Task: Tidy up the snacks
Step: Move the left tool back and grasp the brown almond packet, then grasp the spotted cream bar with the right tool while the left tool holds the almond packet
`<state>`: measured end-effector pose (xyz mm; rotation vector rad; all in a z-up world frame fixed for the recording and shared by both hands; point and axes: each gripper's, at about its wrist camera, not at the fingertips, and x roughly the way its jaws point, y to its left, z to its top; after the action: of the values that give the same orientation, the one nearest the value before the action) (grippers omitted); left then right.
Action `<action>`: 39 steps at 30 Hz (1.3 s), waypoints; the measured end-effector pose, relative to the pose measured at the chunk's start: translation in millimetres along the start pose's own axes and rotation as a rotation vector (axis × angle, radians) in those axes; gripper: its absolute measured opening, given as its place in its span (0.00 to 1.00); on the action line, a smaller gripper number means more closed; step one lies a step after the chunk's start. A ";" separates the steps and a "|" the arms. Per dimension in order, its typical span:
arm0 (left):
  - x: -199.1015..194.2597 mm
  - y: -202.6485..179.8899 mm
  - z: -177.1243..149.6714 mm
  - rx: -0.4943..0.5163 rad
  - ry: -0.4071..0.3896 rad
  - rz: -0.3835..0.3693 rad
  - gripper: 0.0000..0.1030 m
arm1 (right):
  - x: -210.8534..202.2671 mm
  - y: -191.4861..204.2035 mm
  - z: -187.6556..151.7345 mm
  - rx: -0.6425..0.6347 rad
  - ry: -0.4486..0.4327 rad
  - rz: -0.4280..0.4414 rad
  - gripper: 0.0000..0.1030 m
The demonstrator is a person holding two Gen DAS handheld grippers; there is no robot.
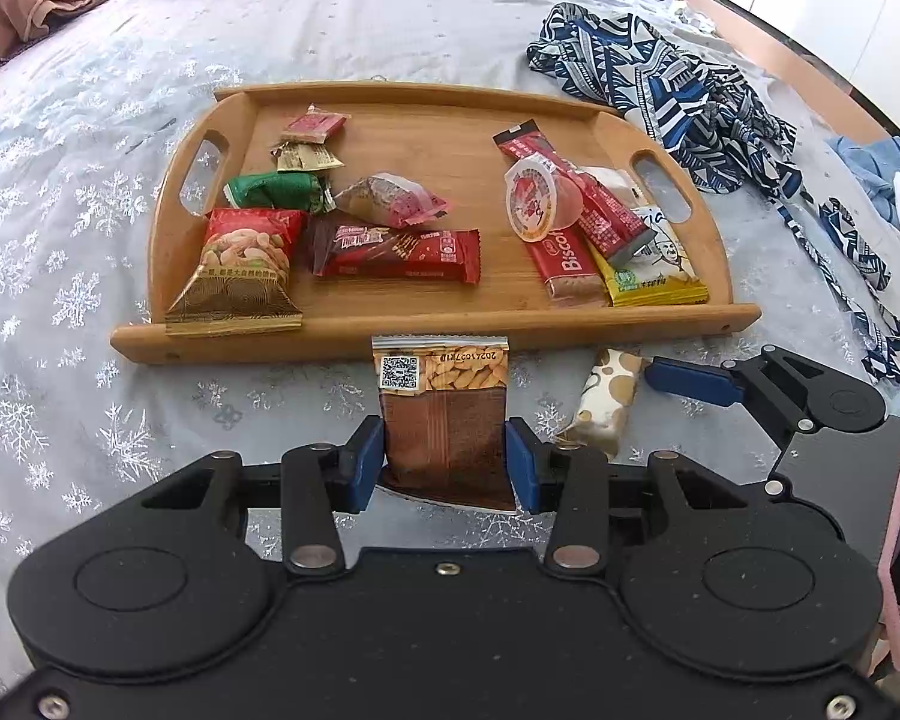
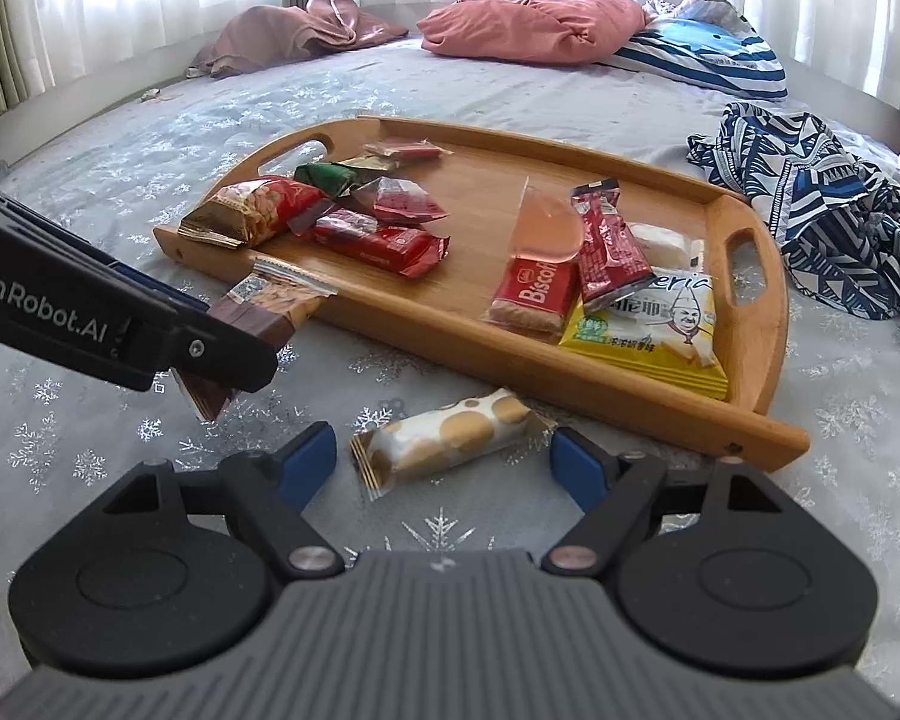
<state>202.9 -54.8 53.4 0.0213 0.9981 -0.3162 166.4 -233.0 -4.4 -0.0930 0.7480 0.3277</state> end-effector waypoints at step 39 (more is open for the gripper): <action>-1.4 21.2 -5.4 -0.026 -0.008 0.023 0.40 | -21.5 -4.3 -7.2 0.062 0.033 -0.059 0.48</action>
<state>203.5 -33.3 49.0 0.0077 0.9934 -0.2813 148.4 -244.1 4.8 -0.0616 0.7858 0.2473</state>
